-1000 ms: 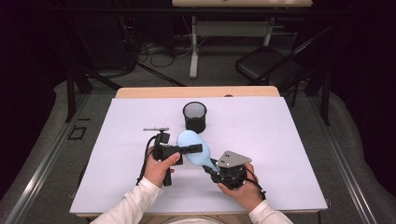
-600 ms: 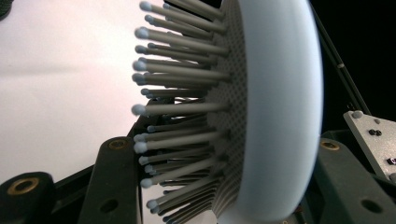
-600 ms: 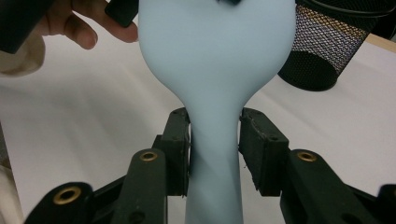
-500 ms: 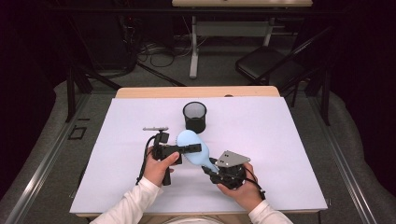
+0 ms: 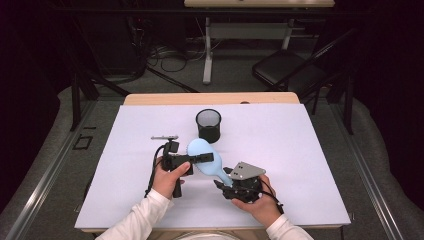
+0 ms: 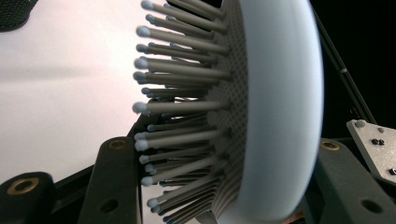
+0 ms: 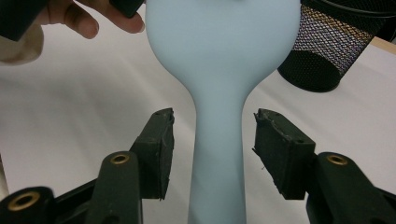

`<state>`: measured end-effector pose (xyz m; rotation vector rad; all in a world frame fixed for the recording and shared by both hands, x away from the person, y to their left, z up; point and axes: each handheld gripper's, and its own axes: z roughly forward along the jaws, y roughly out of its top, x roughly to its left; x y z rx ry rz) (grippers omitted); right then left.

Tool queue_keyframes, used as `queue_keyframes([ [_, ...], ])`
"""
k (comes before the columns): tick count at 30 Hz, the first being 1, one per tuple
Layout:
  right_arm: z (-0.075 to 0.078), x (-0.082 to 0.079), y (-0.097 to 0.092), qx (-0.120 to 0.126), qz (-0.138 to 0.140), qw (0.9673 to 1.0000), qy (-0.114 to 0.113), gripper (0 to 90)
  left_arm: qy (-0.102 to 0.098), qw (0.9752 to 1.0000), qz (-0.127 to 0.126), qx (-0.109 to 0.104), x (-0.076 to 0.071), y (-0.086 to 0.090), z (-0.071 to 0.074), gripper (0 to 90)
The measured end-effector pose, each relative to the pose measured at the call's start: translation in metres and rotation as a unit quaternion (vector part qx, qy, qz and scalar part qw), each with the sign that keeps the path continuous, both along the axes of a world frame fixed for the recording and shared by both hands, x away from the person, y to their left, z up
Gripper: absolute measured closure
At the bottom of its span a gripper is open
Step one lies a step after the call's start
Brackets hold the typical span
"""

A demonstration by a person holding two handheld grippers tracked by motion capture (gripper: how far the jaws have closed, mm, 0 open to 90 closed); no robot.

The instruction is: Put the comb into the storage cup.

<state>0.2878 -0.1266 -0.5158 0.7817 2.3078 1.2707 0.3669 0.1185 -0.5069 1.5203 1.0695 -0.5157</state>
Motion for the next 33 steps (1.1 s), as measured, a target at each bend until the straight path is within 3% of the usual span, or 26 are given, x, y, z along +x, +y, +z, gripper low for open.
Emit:
queue_keyframes([
  [19, 0.007, -0.002, -0.004, 0.013, -0.008, 0.9997, -0.019, 42.1, -0.003, 0.9997, 0.023, 0.002, 0.004, 0.010, 0.000, 49.4],
  [33, 0.010, -0.001, -0.009, 0.028, -0.011, 0.9994, -0.017, 42.2, -0.008, 0.9991, 0.042, 0.002, 0.008, 0.020, 0.000, 49.3],
])
